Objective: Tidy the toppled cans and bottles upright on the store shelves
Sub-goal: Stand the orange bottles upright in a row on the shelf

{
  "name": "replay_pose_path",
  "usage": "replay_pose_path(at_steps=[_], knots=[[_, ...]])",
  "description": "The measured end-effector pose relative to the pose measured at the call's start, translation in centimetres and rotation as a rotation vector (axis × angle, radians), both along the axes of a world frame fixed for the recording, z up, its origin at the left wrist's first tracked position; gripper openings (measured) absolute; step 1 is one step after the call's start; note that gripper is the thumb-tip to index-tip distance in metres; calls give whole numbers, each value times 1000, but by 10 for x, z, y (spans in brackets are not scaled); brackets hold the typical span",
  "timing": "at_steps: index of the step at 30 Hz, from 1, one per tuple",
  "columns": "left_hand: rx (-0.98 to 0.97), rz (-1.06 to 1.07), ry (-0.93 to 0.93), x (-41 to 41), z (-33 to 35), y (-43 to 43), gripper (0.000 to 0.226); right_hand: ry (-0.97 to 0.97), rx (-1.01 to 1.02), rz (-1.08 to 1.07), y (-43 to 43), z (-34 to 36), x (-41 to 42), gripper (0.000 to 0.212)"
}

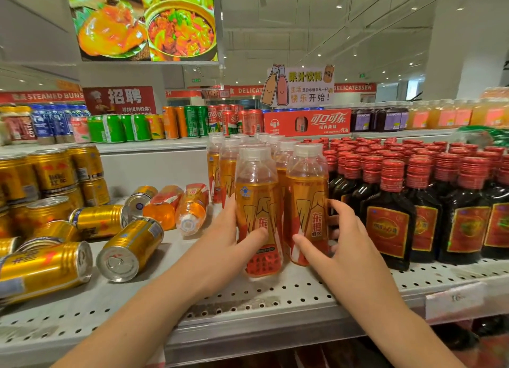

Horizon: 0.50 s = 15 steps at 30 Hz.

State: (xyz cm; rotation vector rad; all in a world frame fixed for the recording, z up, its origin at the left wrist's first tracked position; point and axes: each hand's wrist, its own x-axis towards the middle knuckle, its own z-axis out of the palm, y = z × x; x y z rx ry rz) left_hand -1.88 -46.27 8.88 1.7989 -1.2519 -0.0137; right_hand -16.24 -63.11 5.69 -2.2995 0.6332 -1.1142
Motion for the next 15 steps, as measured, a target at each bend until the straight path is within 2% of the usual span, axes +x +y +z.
replay_pose_path(at_steps=[8,11,13,15], knots=[[-36,-61,36,2,-7,-10,52,44,-3,-30,2,1,3,82],[-17,-53,101,5,-8,-7,56,-35,-51,-59,9,1,0,82],[17,-38,129,8,-6,-3,55,-122,-128,-39,16,3,-3,74],[31,-15,176,15,-1,1,68,-181,-204,25,25,5,-4,59]])
